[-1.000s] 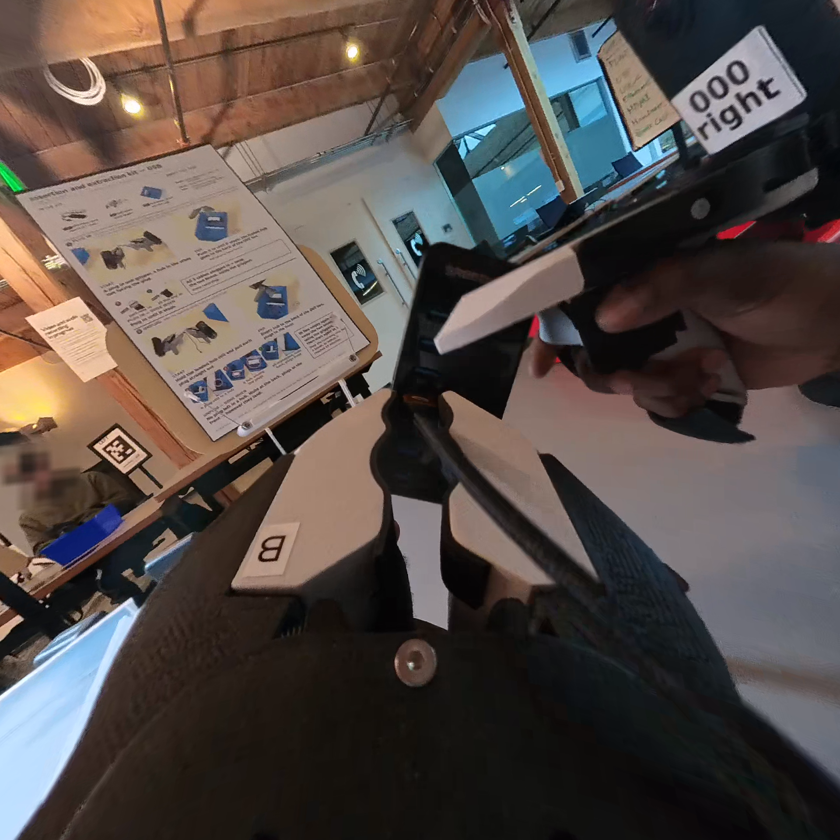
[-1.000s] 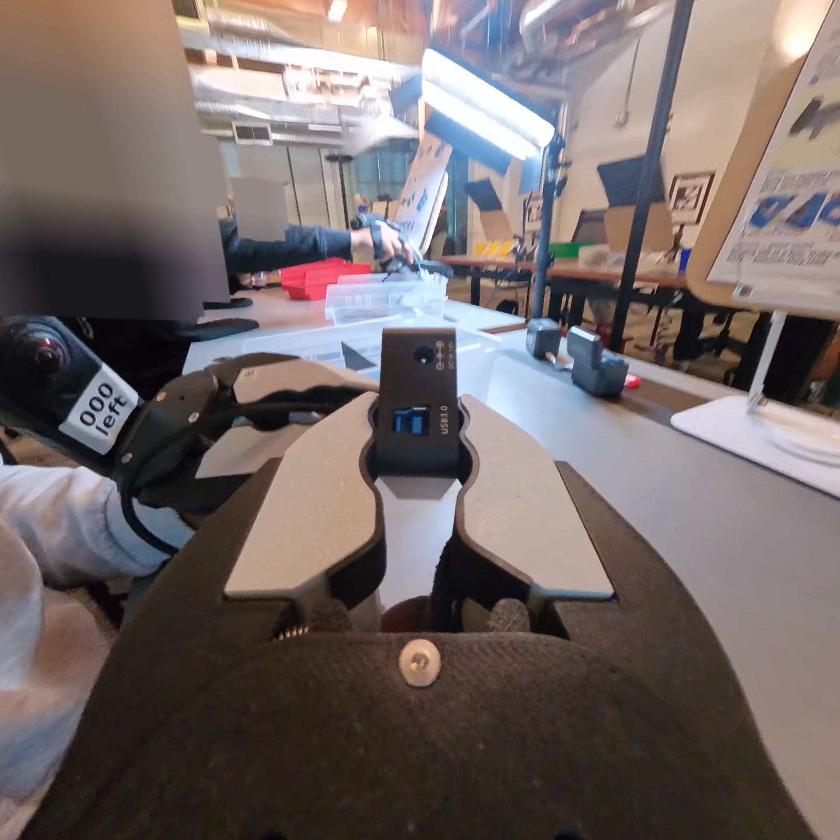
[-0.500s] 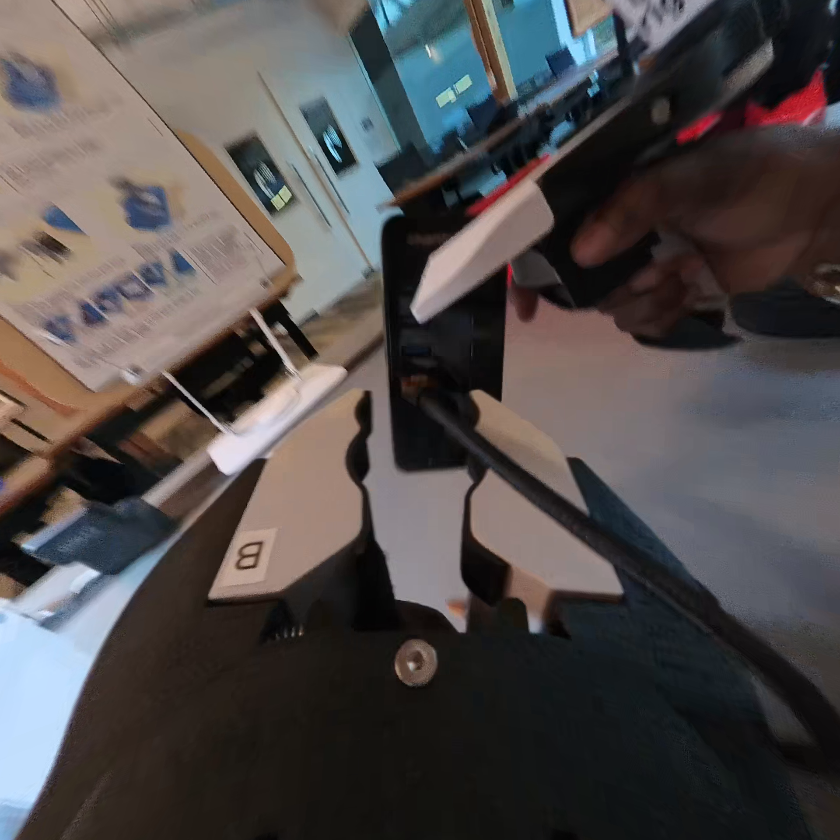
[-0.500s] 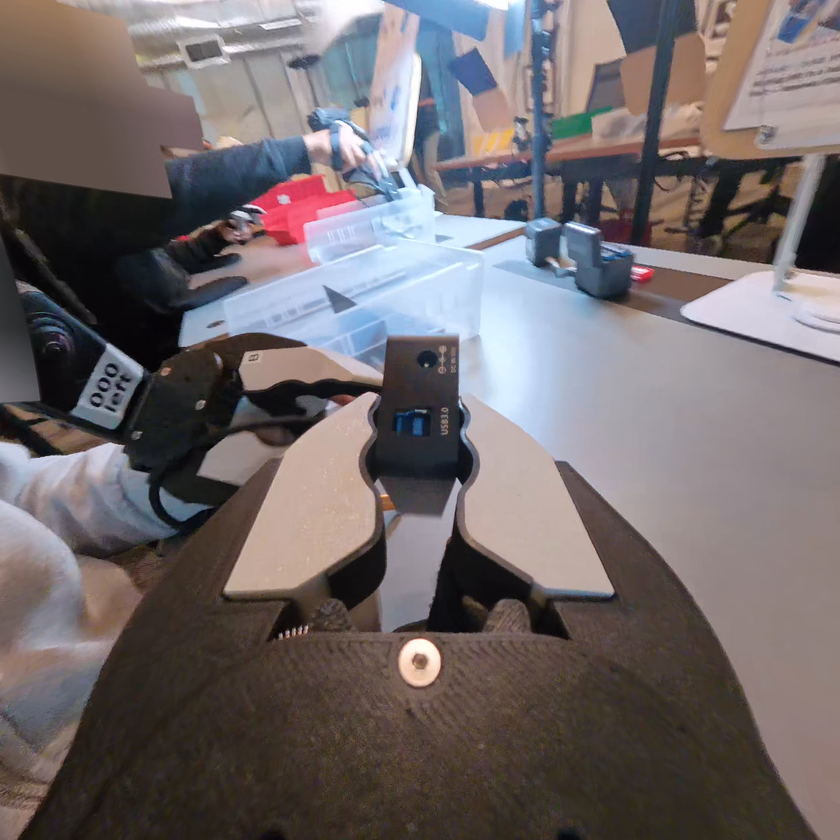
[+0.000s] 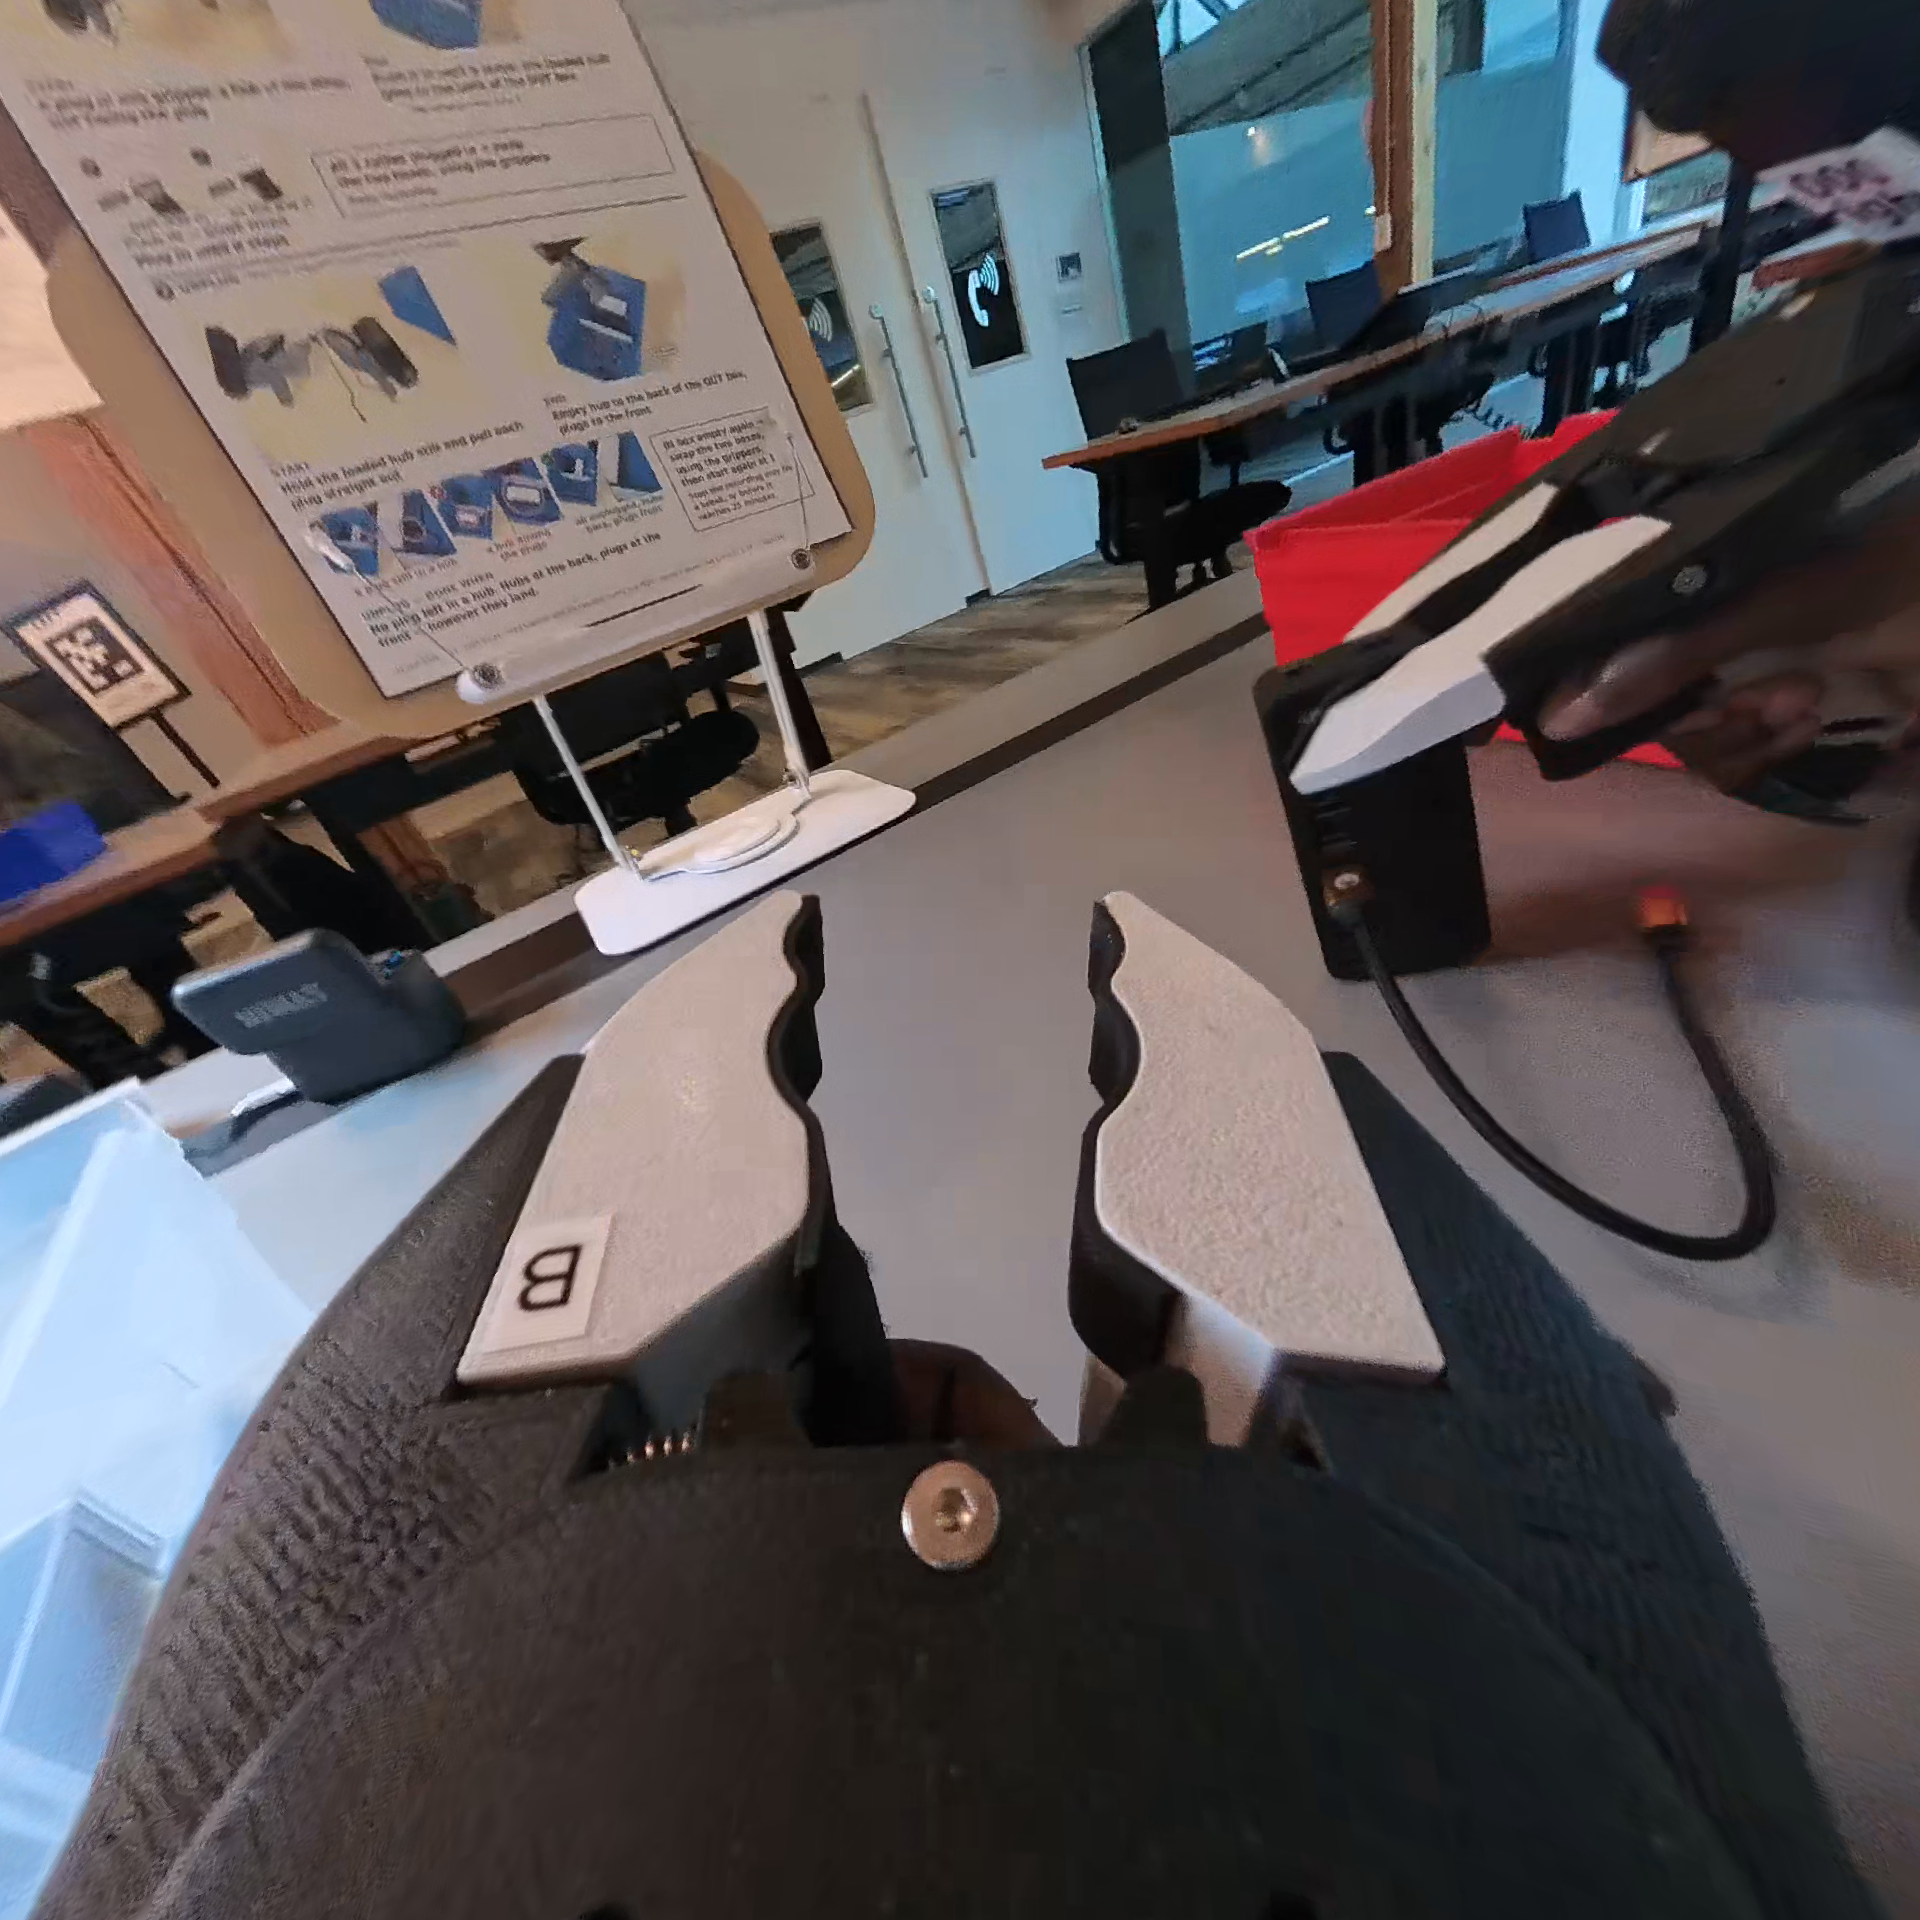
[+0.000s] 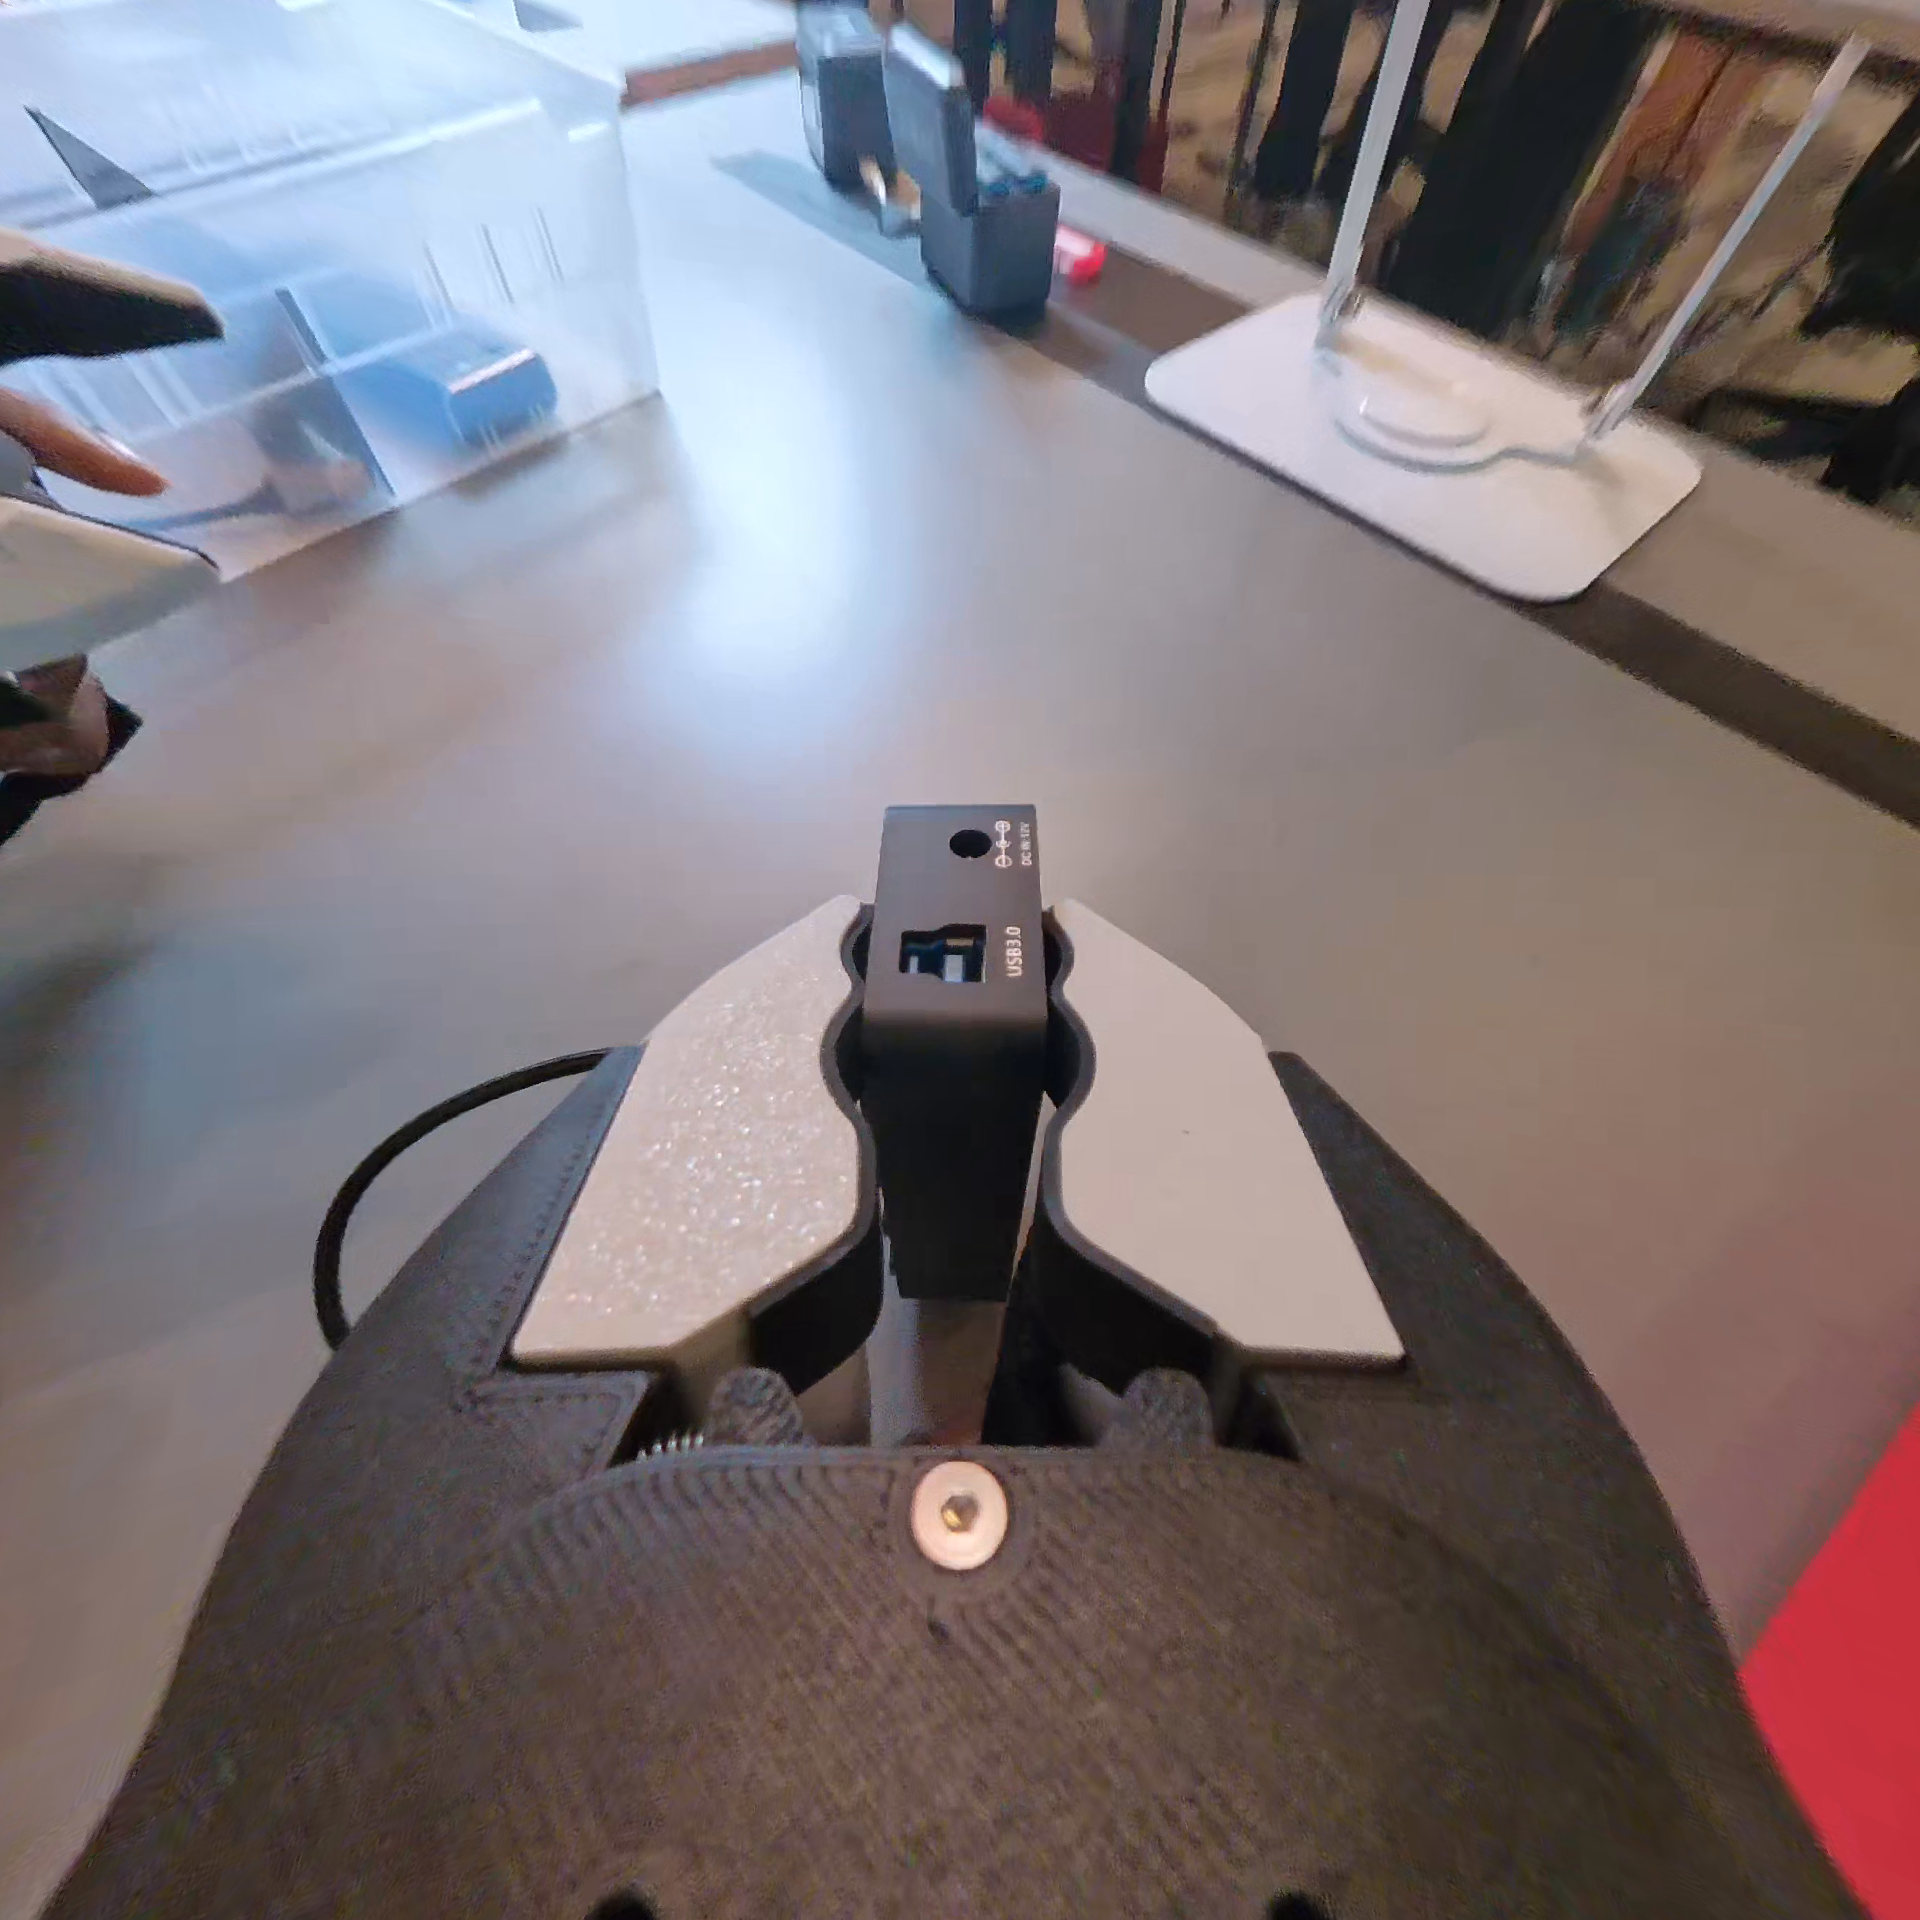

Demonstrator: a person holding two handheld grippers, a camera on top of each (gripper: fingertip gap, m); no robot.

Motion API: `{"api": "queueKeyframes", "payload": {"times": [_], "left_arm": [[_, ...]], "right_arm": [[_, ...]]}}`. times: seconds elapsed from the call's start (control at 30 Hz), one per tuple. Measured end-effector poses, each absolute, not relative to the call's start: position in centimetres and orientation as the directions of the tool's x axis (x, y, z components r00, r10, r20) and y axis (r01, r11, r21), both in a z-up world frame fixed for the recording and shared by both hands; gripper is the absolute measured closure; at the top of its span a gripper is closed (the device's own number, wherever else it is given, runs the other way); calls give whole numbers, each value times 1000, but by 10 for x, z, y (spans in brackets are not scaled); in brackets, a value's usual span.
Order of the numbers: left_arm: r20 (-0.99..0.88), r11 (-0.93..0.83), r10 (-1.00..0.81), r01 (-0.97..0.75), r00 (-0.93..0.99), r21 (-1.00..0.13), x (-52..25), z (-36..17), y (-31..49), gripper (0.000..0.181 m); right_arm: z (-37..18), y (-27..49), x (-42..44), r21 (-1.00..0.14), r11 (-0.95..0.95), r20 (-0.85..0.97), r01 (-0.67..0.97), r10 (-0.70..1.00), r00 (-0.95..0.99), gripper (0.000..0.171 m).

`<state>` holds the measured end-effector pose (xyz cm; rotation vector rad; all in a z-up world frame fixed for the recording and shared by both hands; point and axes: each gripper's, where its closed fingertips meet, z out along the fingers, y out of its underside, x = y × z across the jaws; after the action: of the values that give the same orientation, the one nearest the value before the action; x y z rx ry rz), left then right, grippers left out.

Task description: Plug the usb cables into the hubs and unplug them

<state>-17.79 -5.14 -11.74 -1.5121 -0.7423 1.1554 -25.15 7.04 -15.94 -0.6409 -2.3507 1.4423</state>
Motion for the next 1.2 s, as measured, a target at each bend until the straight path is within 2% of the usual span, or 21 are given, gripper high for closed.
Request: {"api": "queueKeyframes", "payload": {"times": [0.13,0.27,0.47,0.6,0.73,0.9,1.0,1.1,1.2], "left_arm": [[-305,-269,879,-146,366,-952,-173,-115,-43,134],[-275,-240,885,-137,375,-961,-173,-115,-45,134],[-229,-195,890,-126,394,-973,-173,-114,-45,134],[-209,-171,892,-129,402,-977,-173,-112,-45,134],[-165,-103,887,-163,431,-981,-168,-103,-43,130],[-134,-66,861,-154,491,-986,-164,-103,-35,129],[-104,-43,836,-126,538,-991,-161,-102,-31,129],[-71,-19,740,-84,669,-996,-142,-76,-30,129],[-118,-145,721,-19,683,-989,-128,-48,-73,129]], "right_arm": [[-147,71,-259,-938,311,37,153,529,-848,142],[-160,71,-262,-930,350,88,113,510,-855,141],[-167,78,-265,-936,315,35,158,528,-848,138],[-157,80,-266,-960,252,32,124,536,-843,100],[-109,94,-270,-998,21,65,-66,612,-788,74],[-65,122,-263,-934,-143,131,-328,717,-685,79],[-63,124,-262,-929,-135,144,-345,727,-672,79],[-64,126,-262,-927,-133,146,-350,734,-663,81],[-63,128,-264,-928,-143,131,-344,739,-661,82]]}}
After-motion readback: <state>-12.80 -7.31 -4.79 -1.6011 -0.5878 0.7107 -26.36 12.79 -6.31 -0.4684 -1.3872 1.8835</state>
